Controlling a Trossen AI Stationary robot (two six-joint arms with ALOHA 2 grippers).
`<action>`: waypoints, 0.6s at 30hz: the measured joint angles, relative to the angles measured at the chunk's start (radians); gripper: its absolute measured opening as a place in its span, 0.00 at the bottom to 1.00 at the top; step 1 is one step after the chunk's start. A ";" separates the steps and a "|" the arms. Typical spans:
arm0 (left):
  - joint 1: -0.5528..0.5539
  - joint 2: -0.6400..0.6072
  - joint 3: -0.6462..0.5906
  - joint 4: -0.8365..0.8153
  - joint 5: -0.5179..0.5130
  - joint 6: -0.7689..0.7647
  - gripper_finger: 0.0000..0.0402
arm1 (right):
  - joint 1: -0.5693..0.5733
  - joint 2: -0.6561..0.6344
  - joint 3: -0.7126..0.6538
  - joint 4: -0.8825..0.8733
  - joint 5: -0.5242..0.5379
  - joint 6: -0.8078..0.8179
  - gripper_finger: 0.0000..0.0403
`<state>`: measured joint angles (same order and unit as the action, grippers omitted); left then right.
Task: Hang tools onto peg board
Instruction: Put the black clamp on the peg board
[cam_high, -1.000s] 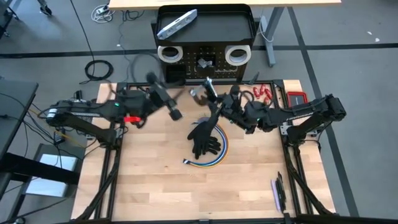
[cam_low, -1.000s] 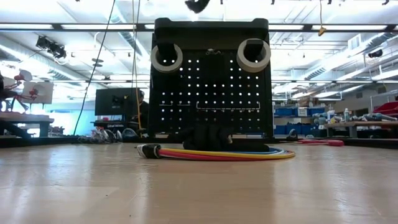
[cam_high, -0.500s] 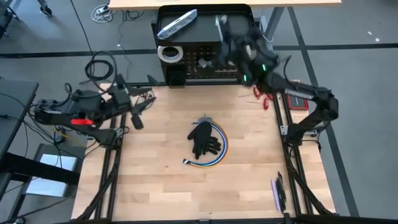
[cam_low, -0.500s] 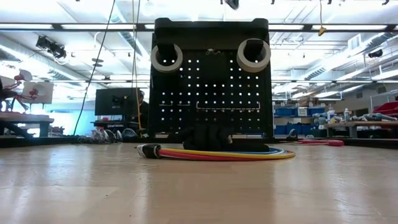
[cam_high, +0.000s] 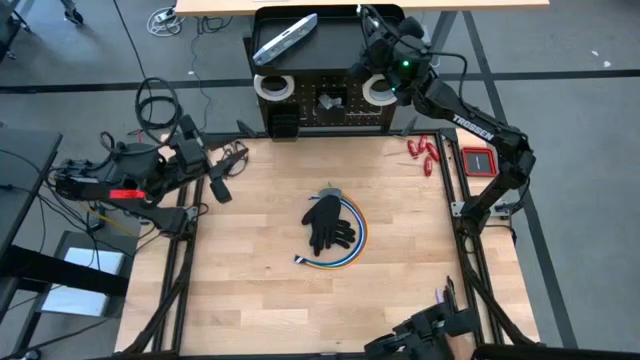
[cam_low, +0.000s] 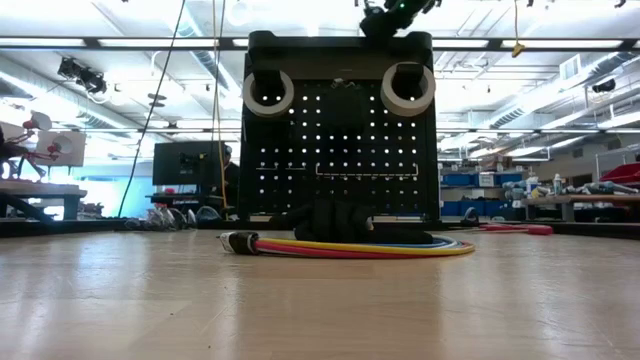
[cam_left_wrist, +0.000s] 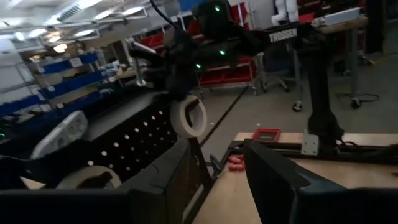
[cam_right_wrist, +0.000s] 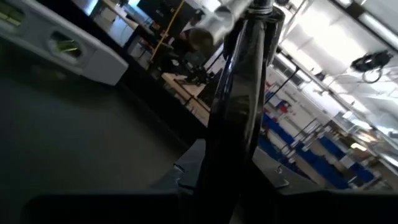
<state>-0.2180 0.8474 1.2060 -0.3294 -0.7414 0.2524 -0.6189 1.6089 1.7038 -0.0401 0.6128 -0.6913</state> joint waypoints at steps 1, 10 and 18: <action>0.000 0.002 0.000 0.012 -0.002 0.006 0.39 | 0.000 0.001 0.000 -0.005 -0.002 0.005 0.19; 0.002 0.005 0.000 0.078 -0.004 0.058 0.39 | -0.014 0.000 0.000 0.027 -0.006 0.174 0.19; 0.002 0.011 0.000 0.075 -0.005 0.058 0.39 | -0.054 -0.002 0.000 -0.018 -0.012 0.490 0.32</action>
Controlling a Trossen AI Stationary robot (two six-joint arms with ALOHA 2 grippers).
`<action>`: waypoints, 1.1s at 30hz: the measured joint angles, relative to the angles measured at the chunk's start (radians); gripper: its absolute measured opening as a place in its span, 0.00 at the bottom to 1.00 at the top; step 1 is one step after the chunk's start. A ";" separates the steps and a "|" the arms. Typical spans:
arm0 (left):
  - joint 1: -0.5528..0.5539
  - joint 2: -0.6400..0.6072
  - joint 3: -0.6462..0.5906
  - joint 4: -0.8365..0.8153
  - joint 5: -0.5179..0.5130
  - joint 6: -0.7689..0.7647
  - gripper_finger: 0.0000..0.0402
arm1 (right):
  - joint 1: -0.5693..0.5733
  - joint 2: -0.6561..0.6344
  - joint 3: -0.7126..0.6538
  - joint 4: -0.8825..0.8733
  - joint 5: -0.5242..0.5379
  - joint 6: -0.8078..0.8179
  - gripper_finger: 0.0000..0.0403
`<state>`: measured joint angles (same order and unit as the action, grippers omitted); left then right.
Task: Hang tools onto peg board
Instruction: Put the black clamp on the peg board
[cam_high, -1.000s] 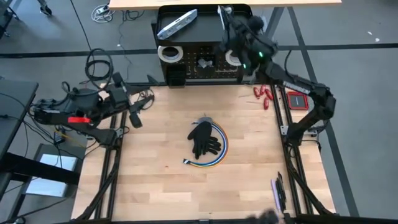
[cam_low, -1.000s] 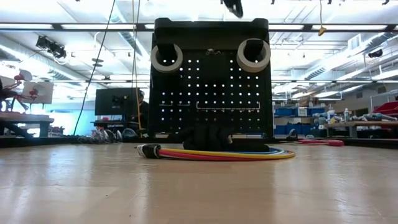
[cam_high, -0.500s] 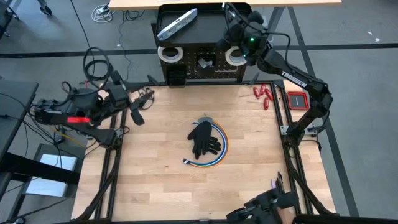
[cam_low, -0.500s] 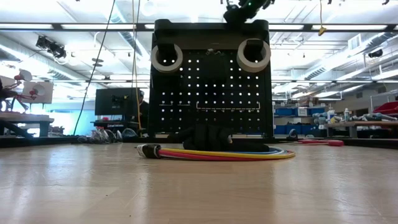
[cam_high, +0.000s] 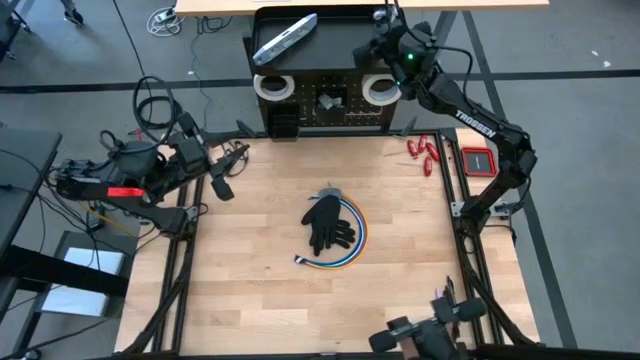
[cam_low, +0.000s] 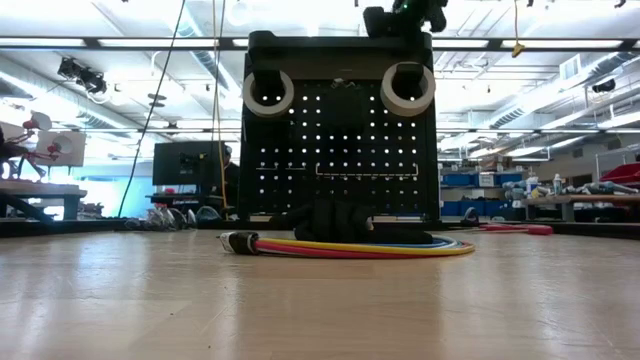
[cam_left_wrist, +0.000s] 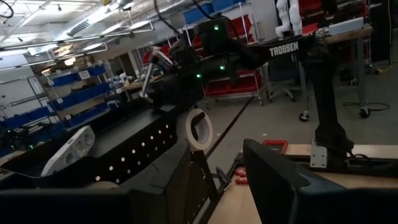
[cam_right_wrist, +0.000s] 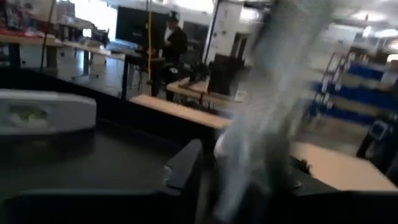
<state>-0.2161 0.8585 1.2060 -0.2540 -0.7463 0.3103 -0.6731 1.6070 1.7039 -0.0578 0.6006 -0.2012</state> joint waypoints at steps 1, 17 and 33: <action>0.000 0.000 0.000 -0.001 0.000 0.000 0.39 | -0.001 0.001 0.000 -0.006 -0.012 0.016 0.35; 0.000 -0.001 0.000 -0.011 0.000 0.000 0.39 | -0.006 0.003 -0.002 0.007 -0.199 0.229 0.58; 0.000 -0.001 0.000 -0.014 0.001 -0.001 0.39 | -0.105 0.011 -0.002 -0.008 -0.447 0.233 0.58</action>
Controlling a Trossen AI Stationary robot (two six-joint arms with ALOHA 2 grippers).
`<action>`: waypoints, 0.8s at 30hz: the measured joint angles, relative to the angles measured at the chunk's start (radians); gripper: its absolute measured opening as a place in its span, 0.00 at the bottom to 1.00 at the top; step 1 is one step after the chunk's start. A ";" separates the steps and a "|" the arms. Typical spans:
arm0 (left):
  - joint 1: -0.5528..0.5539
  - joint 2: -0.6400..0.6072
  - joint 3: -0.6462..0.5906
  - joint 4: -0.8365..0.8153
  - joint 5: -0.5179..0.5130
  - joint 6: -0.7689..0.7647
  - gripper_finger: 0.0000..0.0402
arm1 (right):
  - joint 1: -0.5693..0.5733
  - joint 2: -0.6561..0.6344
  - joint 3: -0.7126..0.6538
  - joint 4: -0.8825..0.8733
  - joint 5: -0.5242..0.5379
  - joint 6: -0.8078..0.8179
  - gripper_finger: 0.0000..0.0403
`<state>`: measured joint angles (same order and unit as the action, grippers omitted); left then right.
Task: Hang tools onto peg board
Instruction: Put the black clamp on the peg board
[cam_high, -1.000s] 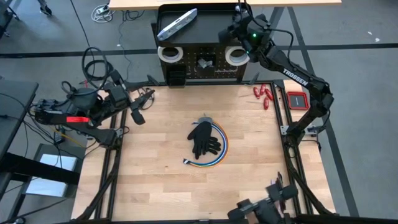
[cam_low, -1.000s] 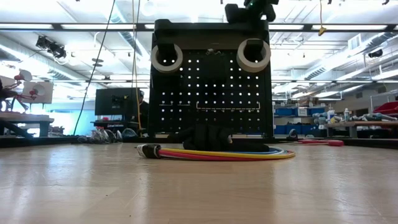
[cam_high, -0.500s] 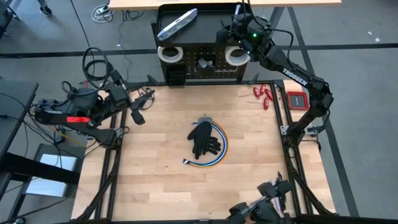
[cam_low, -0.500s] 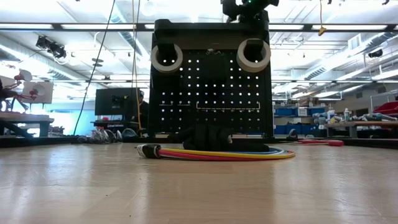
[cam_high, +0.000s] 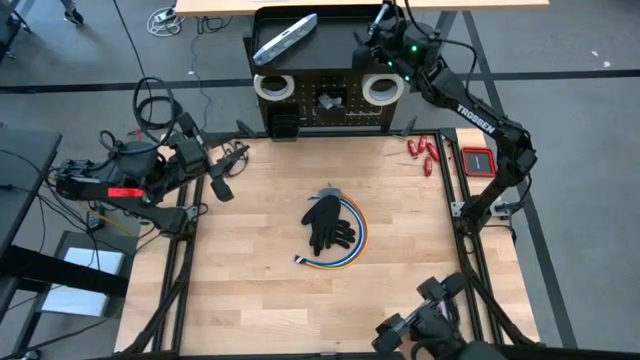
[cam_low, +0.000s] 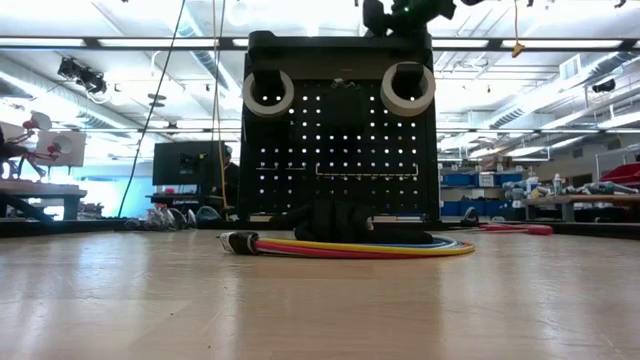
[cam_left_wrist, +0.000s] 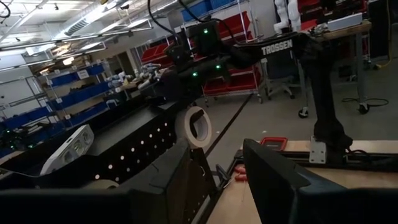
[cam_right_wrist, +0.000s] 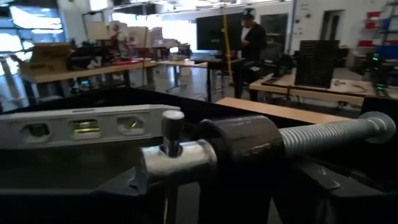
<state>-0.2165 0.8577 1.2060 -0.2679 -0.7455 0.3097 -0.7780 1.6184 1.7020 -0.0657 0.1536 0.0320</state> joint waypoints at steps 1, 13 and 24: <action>0.000 0.000 0.000 0.000 -0.001 0.000 0.39 | -0.006 0.000 0.000 0.000 -0.016 -0.003 0.59; 0.000 0.000 0.000 0.012 -0.006 -0.060 0.39 | -0.071 -0.005 0.005 -0.051 -0.236 0.028 0.80; 0.000 0.000 0.000 0.023 -0.009 -0.113 0.39 | -0.088 0.017 0.001 0.076 -0.291 0.118 0.77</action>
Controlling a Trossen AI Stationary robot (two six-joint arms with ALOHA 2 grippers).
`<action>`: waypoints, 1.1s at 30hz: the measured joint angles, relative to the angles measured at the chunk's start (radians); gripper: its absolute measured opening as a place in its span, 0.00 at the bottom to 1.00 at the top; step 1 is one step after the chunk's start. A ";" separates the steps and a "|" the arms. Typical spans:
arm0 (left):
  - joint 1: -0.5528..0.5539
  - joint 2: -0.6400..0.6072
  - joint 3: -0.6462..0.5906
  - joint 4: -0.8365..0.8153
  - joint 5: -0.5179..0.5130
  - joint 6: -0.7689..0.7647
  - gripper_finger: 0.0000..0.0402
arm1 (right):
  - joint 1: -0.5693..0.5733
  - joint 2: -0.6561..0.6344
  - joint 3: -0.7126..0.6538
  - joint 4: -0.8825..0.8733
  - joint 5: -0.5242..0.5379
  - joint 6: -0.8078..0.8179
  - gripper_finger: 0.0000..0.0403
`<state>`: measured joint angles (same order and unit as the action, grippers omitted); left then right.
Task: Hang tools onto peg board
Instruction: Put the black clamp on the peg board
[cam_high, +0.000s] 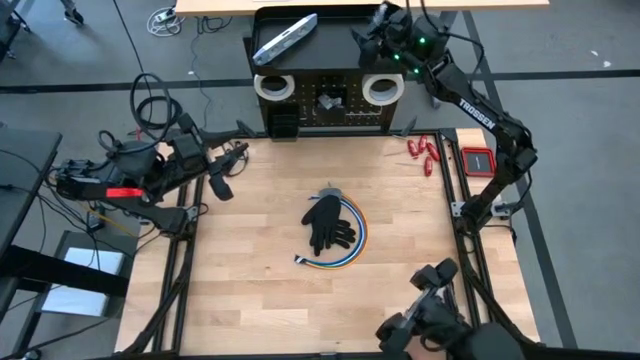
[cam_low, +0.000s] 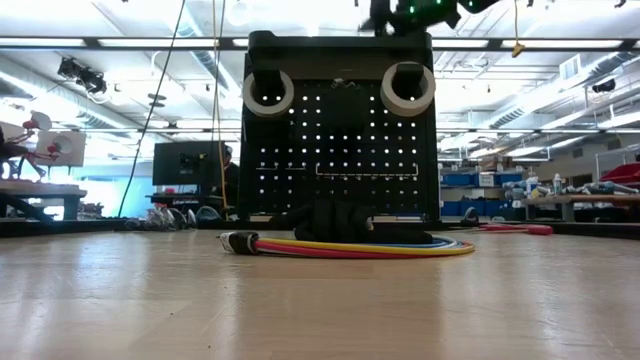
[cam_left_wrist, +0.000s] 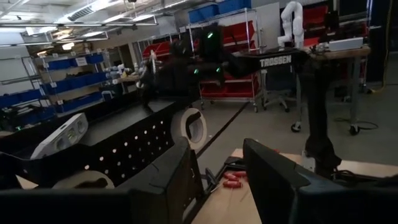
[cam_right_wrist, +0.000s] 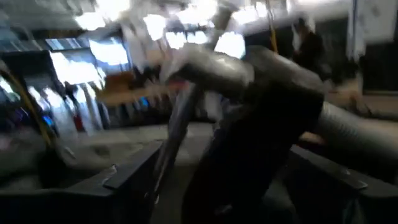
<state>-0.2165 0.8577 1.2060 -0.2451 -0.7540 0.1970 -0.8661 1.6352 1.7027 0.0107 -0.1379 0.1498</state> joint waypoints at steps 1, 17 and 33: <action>0.000 0.001 0.000 0.003 0.000 0.000 0.39 | -0.003 0.002 0.000 -0.027 0.004 0.001 0.76; 0.000 0.022 0.000 0.025 0.000 0.009 0.39 | -0.013 -0.003 -0.001 0.007 -0.152 0.110 0.81; 0.275 0.223 0.123 -0.032 0.123 -0.076 0.28 | 0.082 -0.024 0.134 -0.300 0.018 -0.232 0.59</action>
<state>0.0588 1.0809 1.3290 -0.2774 -0.6312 0.1208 -0.7842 1.6116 1.8368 -0.2893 -0.1203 -0.0826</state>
